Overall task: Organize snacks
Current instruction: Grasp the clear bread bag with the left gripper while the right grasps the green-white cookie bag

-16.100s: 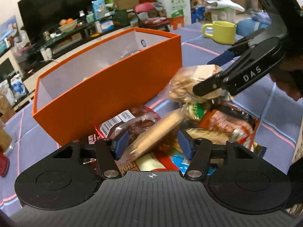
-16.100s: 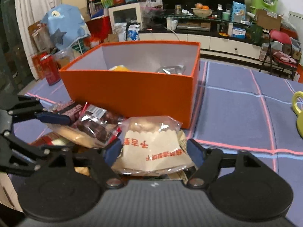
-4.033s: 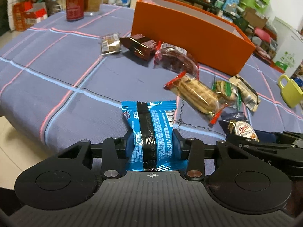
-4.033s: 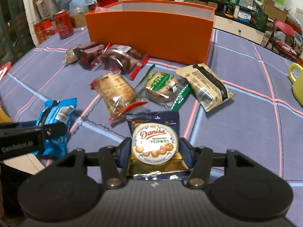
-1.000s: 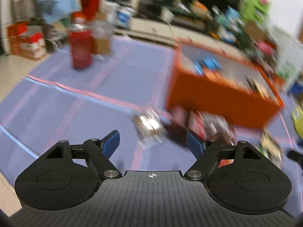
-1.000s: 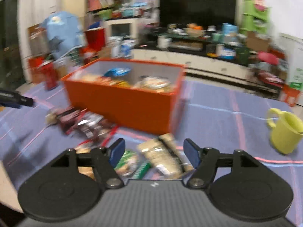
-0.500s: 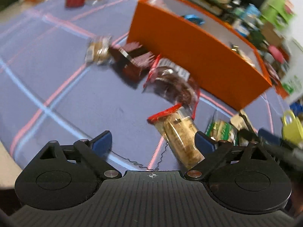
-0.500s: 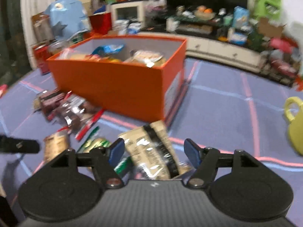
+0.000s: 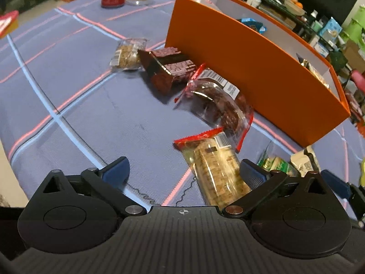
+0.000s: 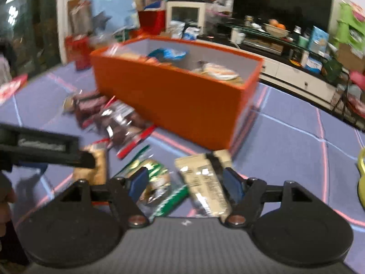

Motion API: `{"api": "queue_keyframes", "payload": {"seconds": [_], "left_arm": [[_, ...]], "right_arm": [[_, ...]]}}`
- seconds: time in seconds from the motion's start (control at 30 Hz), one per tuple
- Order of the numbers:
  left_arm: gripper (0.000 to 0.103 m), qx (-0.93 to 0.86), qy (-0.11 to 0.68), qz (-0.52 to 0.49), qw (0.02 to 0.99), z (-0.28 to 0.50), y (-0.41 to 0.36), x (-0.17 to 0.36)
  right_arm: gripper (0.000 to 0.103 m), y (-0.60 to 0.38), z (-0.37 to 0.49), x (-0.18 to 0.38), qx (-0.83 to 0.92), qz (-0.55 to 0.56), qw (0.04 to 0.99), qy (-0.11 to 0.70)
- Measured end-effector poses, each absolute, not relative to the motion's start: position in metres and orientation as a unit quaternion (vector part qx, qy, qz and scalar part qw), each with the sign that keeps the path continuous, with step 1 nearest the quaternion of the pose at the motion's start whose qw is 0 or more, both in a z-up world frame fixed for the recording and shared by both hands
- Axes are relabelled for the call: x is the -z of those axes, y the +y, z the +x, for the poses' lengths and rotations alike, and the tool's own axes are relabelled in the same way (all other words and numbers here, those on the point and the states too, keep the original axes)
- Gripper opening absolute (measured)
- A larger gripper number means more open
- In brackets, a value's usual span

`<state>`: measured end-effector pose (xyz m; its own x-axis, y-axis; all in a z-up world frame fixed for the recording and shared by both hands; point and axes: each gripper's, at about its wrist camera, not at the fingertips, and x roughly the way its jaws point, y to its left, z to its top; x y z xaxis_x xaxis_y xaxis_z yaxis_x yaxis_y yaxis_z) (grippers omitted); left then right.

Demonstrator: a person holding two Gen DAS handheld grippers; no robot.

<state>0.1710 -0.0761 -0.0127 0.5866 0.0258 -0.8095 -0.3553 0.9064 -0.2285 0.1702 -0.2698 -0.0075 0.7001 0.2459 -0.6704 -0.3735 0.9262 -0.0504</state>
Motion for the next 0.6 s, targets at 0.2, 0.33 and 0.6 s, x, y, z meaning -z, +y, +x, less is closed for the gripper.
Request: {"api": "queue_keyframes", "payload": {"seconds": [0.2,0.33,0.6], "left_arm": [[0.100,-0.050,0.423,-0.127,0.896,0.167,-0.078,0.018],[0.087,-0.001,0.425,-0.110,0.898,0.162,-0.057,0.015],[0.078,0.020,0.442,-0.104,0.891,0.156,-0.027,0.009]], "right_arm": [[0.071,-0.265,0.166,0.003,-0.235,-0.122,0.902,0.341],[0.072,-0.261,0.175,-0.007,-0.303,-0.172,0.875,0.336],[0.071,-0.226,0.204,0.002,-0.390,-0.292,0.785,0.382]]}}
